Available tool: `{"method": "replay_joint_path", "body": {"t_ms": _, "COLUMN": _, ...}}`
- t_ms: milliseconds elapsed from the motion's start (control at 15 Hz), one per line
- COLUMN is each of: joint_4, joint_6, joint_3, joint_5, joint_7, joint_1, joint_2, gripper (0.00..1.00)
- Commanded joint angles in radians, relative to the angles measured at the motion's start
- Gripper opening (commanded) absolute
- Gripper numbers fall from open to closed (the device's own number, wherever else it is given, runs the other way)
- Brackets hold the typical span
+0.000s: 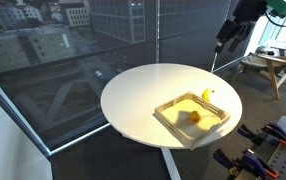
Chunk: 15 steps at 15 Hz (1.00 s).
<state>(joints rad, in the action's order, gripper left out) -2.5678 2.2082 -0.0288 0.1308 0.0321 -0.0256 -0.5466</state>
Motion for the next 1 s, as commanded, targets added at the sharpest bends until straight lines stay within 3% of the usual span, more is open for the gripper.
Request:
{"method": "replay_joint_path", "body": {"t_ms": 0, "joint_4": -0.009, "joint_6": -0.041, "joint_3": -0.002, "joint_5": 0.008, "joint_7": -0.019, "joint_1": 0.000, "joint_2": -0.037, "gripper": 1.00}}
{"method": "replay_joint_path", "body": {"t_ms": 933, "joint_4": -0.009, "joint_6": -0.051, "joint_3": 0.032, "joint_5": -0.145, "joint_7": 0.018, "joint_1": 0.061, "joint_2": -0.045, "gripper": 1.00}}
